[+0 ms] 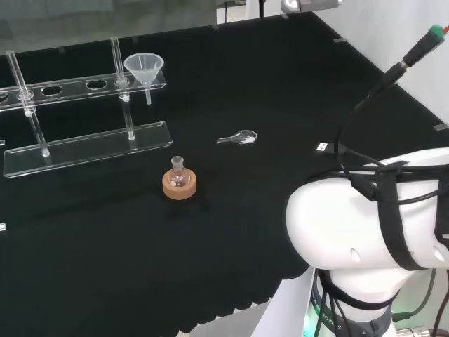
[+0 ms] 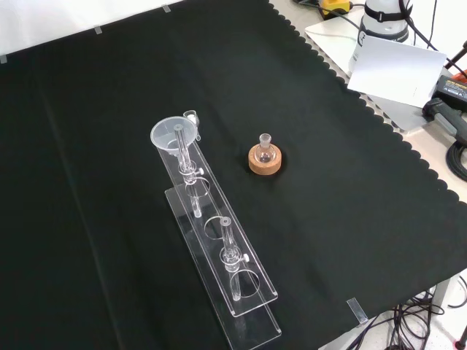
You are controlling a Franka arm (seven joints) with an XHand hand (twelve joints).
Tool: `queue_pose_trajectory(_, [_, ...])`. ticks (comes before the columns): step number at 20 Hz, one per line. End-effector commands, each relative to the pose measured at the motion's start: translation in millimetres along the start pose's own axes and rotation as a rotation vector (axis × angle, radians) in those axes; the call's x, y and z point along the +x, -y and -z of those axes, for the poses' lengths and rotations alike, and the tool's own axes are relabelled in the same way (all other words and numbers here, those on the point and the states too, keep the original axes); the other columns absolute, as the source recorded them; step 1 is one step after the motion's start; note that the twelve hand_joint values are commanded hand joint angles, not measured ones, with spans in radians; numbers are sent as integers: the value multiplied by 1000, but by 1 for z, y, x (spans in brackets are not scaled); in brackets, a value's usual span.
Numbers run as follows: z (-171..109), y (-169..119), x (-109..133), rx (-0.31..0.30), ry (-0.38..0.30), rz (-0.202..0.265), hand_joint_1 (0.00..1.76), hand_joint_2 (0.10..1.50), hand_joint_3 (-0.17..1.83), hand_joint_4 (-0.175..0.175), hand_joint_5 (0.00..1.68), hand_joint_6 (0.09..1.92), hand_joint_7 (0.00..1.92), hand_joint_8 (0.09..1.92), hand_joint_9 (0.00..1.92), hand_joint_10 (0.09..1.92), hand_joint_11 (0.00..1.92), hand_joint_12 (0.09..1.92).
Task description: Pick up the funnel from the transparent funnel stand.
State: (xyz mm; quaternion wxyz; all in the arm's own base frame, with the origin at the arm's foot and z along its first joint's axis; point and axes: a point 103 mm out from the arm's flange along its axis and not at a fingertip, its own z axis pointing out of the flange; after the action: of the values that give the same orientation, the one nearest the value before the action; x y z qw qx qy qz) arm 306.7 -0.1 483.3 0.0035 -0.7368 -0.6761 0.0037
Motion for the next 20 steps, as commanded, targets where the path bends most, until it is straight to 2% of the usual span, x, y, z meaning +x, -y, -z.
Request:
queue_pose_trajectory(1, [0, -1, 1, -18, 9, 2, 402, 492, 252, 70, 0, 87, 0, 87, 0, 87, 0, 87])
queue_pose_trajectory(5, [0, -9, 4, 3, 22, 19, 404, 564, 99, 66, 0, 87, 0, 87, 0, 87, 0, 87])
queue_pose_trajectory(14, [-10, -37, 17, -1, 32, 78, 382, 579, 79, 62, 0, 87, 0, 87, 0, 87, 0, 87])
queue_pose_trajectory(20, [-21, -61, 31, -12, 4, 116, 376, 591, 77, 59, 0, 87, 0, 87, 0, 87, 0, 87])
